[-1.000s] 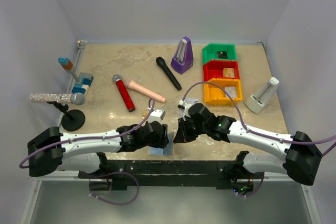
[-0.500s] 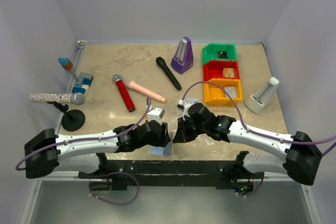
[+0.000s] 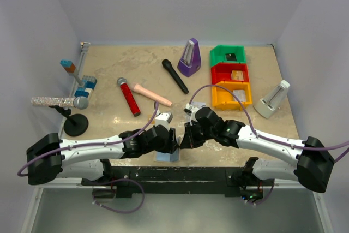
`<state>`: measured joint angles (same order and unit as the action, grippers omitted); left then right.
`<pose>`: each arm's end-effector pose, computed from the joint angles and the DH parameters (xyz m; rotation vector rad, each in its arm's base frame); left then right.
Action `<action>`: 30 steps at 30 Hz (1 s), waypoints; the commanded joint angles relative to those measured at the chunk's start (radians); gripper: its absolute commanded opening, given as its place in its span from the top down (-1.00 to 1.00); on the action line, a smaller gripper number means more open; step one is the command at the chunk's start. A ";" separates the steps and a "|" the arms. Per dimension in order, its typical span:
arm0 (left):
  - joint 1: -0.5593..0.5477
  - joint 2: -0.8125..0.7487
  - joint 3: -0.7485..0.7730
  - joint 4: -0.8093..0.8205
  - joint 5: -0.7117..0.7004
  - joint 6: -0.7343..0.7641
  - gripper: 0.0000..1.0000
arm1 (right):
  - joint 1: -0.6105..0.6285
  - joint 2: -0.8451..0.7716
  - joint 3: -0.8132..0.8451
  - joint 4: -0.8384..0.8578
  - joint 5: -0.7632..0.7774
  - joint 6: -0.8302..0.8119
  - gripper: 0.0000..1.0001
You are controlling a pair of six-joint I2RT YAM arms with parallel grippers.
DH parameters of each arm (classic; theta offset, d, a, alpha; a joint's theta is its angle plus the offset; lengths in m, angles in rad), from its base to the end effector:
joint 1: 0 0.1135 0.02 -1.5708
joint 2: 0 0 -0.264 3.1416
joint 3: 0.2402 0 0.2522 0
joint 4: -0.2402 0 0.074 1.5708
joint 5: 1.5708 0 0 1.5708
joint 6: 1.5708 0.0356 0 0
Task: Take the credit cards out of the card holder
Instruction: Remove the credit card from the card holder.
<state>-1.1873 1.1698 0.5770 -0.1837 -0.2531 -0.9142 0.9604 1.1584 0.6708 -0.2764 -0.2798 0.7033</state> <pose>0.0947 -0.2109 0.1935 0.2030 2.4334 -0.7334 0.1277 0.1997 0.2187 -0.4868 2.5506 1.0636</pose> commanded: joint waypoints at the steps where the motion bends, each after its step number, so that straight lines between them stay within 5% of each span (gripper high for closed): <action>1: -0.008 -0.005 0.004 0.044 0.011 0.014 -0.09 | 0.005 -0.002 0.032 0.028 -0.006 -0.005 1.00; 13: -0.006 -0.185 -0.072 0.026 -0.097 -0.032 -0.14 | 0.005 -0.012 0.021 0.026 0.004 -0.004 1.00; 20: -0.005 -0.127 -0.069 -0.053 -0.120 -0.081 -0.08 | 0.006 -0.009 0.023 0.029 0.004 -0.001 1.00; 30: -0.006 -0.076 -0.045 0.039 -0.025 -0.005 -0.13 | 0.005 -0.002 0.027 0.028 0.002 0.001 1.00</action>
<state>-1.1873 1.0679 0.5079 -0.1978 -0.3149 -0.9543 0.9607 1.1580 0.6708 -0.2729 -0.2794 0.7036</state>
